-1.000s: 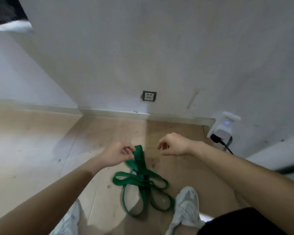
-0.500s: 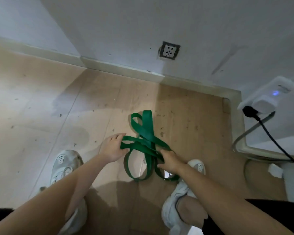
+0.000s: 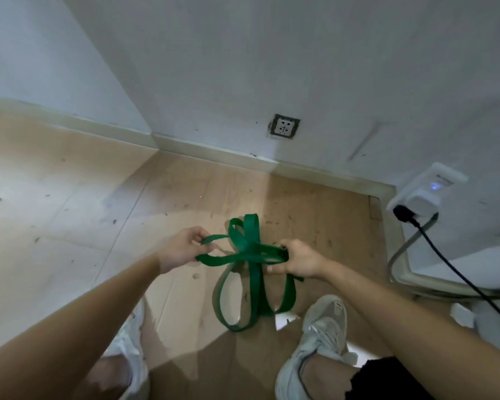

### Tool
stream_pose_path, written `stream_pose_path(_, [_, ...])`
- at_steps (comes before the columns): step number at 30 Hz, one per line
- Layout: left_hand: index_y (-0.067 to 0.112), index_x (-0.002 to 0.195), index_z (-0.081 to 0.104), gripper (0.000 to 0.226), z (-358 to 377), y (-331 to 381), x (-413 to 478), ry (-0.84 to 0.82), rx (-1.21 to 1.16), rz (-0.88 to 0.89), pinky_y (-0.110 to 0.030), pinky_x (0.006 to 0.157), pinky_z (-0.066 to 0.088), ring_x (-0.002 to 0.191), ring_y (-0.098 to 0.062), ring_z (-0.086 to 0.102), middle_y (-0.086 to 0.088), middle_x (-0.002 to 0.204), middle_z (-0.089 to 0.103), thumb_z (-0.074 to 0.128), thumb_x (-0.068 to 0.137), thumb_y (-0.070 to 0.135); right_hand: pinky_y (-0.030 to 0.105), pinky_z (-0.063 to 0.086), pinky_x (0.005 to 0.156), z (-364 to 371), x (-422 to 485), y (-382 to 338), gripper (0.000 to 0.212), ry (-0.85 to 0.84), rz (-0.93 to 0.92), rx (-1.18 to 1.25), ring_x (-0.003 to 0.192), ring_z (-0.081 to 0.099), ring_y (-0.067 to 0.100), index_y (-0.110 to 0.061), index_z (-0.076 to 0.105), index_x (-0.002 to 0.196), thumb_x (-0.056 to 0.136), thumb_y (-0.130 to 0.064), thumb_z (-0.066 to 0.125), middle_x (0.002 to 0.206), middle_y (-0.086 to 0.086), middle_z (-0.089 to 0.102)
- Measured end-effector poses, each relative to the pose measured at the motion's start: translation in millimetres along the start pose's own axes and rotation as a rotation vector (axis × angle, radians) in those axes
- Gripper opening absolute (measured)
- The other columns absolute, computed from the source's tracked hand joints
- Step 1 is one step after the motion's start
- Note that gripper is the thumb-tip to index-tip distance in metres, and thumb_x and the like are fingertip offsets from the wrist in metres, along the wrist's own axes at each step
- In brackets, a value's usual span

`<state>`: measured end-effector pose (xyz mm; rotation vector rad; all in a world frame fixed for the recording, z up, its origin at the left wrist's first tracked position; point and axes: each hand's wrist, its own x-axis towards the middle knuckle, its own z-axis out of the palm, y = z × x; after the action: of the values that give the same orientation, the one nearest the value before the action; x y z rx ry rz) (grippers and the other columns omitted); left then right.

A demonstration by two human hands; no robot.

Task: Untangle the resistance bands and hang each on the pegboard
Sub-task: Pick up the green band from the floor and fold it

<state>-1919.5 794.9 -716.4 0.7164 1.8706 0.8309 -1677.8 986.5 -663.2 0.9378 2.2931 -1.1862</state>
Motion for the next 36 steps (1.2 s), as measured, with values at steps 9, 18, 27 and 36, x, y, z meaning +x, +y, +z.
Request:
stream_pose_path(9, [0.010, 0.105, 0.067, 0.028, -93.8, 133.3, -56.4, -0.009, -0.058, 0.220, -0.033, 0.083, 0.059, 0.095, -0.025, 0.073, -0.011, 0.104, 0.074, 0.082, 0.081, 0.014, 0.029, 0.056, 0.063, -101.5, -67.7, -99.2, 0.032, 0.322, -0.194, 0.125, 0.070, 0.067, 0.014, -0.013, 0.063, 0.093, 0.080, -0.031, 0.084, 0.081, 0.001, 0.066])
stream_pose_path(18, [0.009, 0.098, 0.063, 0.013, -158.9, 252.2, -125.4, 0.112, -0.239, 0.442, -0.034, 0.086, 0.062, 0.093, -0.020, 0.072, 0.000, 0.086, 0.073, 0.070, 0.089, 0.004, 0.016, 0.039, 0.051, -184.1, -143.7, -198.5, 0.033, 0.554, -0.400, 0.178, 0.049, 0.053, 0.000, -0.012, 0.057, 0.081, 0.077, -0.023, 0.087, 0.058, -0.008, 0.054])
stream_pose_path(27, [0.015, 0.092, 0.067, 0.055, -167.5, 281.1, -129.9, -0.010, -0.367, 0.531, -0.035, 0.088, 0.060, 0.088, -0.012, 0.070, 0.001, 0.086, 0.066, 0.093, 0.055, 0.046, 0.021, 0.042, 0.060, -218.0, -171.4, -239.2, 0.033, 0.696, -0.541, 0.177, 0.062, 0.053, 0.007, -0.012, 0.066, 0.089, 0.074, -0.029, 0.089, 0.070, -0.004, 0.058])
stream_pose_path(36, [0.016, 0.090, 0.074, 0.045, -143.4, 295.2, -101.3, 0.157, -0.125, 0.588, -0.031, 0.078, 0.050, 0.072, -0.010, 0.063, 0.008, 0.073, 0.067, 0.087, 0.056, 0.043, 0.030, 0.049, 0.076, -176.4, -90.8, -180.8, 0.019, 0.216, -0.252, -0.035, 0.088, 0.063, 0.018, -0.011, 0.074, 0.102, 0.089, -0.025, 0.076, 0.094, 0.004, 0.073])
